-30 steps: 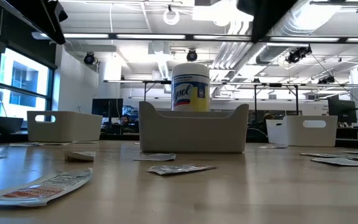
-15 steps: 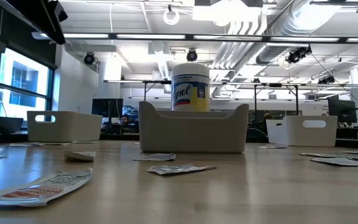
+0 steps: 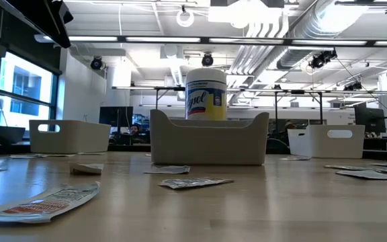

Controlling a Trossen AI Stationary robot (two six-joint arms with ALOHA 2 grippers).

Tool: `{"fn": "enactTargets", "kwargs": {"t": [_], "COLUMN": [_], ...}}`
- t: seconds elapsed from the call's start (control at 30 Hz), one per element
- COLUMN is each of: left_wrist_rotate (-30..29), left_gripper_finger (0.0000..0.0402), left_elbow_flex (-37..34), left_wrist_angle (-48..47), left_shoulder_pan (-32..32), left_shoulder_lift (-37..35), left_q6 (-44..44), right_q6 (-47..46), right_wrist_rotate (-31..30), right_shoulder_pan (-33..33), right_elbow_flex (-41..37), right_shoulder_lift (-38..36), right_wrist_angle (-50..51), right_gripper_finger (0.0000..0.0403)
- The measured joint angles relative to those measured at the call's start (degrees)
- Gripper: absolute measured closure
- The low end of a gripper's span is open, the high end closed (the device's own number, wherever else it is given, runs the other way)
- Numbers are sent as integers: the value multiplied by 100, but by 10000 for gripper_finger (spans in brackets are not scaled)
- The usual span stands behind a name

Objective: Pick & Place First Aid Supplies
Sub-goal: Put the bandage into the bottom gray bin

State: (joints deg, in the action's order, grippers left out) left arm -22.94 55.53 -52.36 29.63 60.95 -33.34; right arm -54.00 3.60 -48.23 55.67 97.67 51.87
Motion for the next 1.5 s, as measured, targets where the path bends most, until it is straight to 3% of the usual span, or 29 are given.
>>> {"fn": "enactTargets", "kwargs": {"t": [0.47,0.73,0.9,1.1,1.3,1.5], "left_wrist_rotate": [0,0,0,0,0,0], "left_gripper_finger": [236,236,236,236,236,236], "left_elbow_flex": [0,0,0,0,0,0], "left_wrist_angle": [-1,0,0,-2,-1,0], "left_shoulder_pan": [0,1,2,2,1,0], "left_shoulder_lift": [0,0,0,0,0,0], "left_q6": [0,1,2,2,2,1], "right_q6": [875,1157,1555,2668,4184,5757], "right_wrist_rotate": [182,-64,-422,-1262,-2235,-2444], "right_shoulder_pan": [77,153,338,960,2018,3296], "right_elbow_flex": [-666,-682,-474,291,1227,1897], "right_shoulder_lift": [-39,-51,-208,-574,-906,-894], "right_wrist_angle": [-756,-732,-507,-112,-196,-948], "right_gripper_finger": [333,396,395,398,400,401]}}
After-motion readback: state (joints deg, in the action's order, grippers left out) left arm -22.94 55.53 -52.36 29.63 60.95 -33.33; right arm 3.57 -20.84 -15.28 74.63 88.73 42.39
